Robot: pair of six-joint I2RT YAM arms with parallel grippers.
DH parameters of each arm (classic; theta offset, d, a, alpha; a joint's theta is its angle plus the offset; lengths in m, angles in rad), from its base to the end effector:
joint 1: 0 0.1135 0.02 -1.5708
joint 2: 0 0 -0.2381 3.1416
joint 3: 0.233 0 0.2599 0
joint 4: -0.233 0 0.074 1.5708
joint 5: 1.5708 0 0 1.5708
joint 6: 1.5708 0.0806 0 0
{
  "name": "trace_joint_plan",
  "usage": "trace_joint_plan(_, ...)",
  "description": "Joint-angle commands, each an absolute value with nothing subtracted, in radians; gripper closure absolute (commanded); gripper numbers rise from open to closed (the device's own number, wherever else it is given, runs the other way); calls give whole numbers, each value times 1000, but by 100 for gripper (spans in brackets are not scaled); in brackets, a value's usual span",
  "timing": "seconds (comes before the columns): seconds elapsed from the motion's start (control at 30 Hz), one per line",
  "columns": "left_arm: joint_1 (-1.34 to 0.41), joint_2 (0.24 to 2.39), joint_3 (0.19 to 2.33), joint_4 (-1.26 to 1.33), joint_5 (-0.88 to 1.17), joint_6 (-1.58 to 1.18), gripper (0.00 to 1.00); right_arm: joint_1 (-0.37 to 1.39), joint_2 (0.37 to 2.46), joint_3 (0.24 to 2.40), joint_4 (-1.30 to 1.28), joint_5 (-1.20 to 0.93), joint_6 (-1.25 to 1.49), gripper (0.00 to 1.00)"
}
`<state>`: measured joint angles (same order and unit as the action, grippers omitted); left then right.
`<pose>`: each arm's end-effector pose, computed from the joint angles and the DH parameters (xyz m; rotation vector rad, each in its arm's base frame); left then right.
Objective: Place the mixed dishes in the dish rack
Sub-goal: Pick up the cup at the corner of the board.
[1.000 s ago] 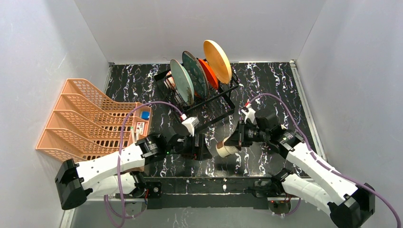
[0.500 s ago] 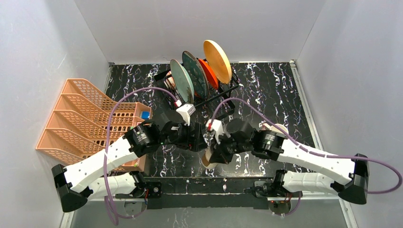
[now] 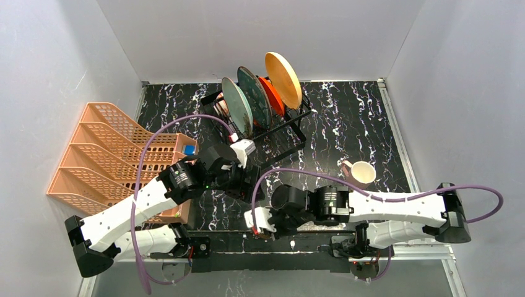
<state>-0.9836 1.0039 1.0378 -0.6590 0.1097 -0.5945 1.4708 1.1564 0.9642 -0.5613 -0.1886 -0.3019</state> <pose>0.1410 -0.2278 0.2927 0.5250 2.3188 -0.9547 0.0145 0.2956 0.2372 -1.9590 1.4693 0.7776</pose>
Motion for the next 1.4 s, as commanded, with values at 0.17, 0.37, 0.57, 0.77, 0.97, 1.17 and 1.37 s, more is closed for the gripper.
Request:
trace_joint_plan(0.17, -983, 1017, 1057, -732, 258, -488, 30, 1514, 1228, 1102, -638, -79, -517, 99)
trace_joint_plan(0.37, -983, 1036, 1056, -768, 302, -454, 37, 1514, 1241, 1139, -654, -68, -538, 99)
trace_joint_plan(0.57, -983, 1062, 1052, -784, 310, -445, 51, 1519, 1262, 1169, -660, -53, -541, 99)
trace_joint_plan(0.77, -982, 1086, 1046, -773, 326, -447, 72, 1539, 1284, 1193, -637, -10, -538, 99)
trace_joint_plan(0.97, -985, 1111, 1032, -771, 339, -442, 100, 1542, 1293, 1218, -575, 90, -508, 94)
trace_joint_plan(1.17, -986, 1104, 1027, -770, 334, -440, 100, 1544, 1248, 1209, -509, 146, -499, 94)
trace_joint_plan(1.37, -985, 1114, 1021, -770, 325, -442, 88, 1544, 1256, 1225, -494, 166, -493, 99)
